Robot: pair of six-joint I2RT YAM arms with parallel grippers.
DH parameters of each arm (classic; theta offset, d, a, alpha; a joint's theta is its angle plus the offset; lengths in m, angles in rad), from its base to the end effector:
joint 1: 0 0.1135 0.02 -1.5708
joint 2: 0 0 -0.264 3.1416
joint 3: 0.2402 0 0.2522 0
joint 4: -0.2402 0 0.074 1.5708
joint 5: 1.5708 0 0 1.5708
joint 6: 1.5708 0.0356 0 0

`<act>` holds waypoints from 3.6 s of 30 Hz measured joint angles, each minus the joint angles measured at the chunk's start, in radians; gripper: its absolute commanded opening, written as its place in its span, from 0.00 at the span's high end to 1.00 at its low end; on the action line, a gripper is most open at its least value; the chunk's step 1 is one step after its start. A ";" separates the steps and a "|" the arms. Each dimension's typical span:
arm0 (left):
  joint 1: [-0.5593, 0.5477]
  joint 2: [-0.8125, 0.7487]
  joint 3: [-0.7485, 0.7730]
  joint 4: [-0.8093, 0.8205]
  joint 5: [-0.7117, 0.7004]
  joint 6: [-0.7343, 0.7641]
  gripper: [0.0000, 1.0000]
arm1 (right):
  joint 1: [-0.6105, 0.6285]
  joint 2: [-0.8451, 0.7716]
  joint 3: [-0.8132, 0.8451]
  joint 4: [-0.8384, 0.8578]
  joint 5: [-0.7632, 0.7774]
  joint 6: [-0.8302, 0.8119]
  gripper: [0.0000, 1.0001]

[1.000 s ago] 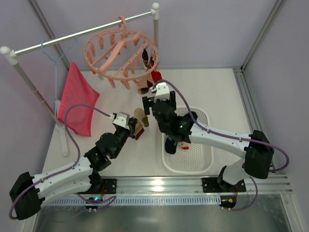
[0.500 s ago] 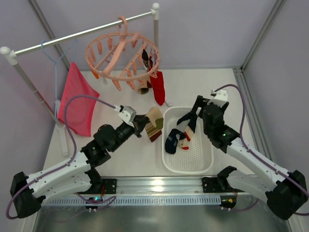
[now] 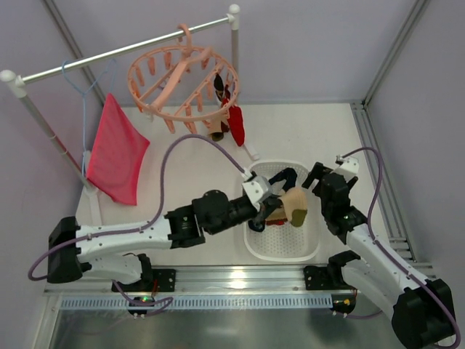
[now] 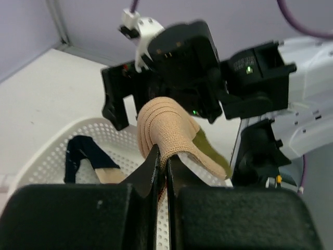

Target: Remove the socks clipped to the hanger

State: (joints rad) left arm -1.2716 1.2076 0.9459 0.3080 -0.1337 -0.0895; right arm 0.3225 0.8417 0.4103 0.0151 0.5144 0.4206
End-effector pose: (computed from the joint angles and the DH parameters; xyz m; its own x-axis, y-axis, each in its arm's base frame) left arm 0.0893 -0.2733 0.3599 -0.0675 -0.0815 -0.9944 0.9054 0.4137 -0.0954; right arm 0.1836 0.0429 0.2200 -0.2885 0.2784 -0.9161 0.2943 0.9363 0.1918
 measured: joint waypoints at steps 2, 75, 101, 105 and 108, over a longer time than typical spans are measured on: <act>-0.043 0.064 -0.008 0.000 -0.016 0.005 1.00 | -0.001 -0.027 -0.022 -0.002 -0.003 0.003 0.08; 0.331 0.704 0.191 0.301 -0.729 -0.140 0.00 | -0.026 -0.161 -0.081 0.068 -0.199 -0.029 0.07; 0.459 0.943 0.348 0.558 -0.808 -0.076 0.45 | -0.030 -0.116 -0.083 0.150 -0.294 -0.052 0.07; 0.469 0.952 0.346 0.593 -0.796 -0.057 0.74 | -0.030 -0.113 -0.083 0.151 -0.298 -0.052 0.07; 0.470 0.952 0.330 0.634 -0.783 -0.050 0.96 | -0.030 -0.113 -0.083 0.151 -0.298 -0.052 0.07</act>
State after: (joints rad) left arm -0.8021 2.1593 1.2755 0.9417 -0.9165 -0.1398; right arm 0.2924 0.7288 0.3271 0.1661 0.2169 0.3683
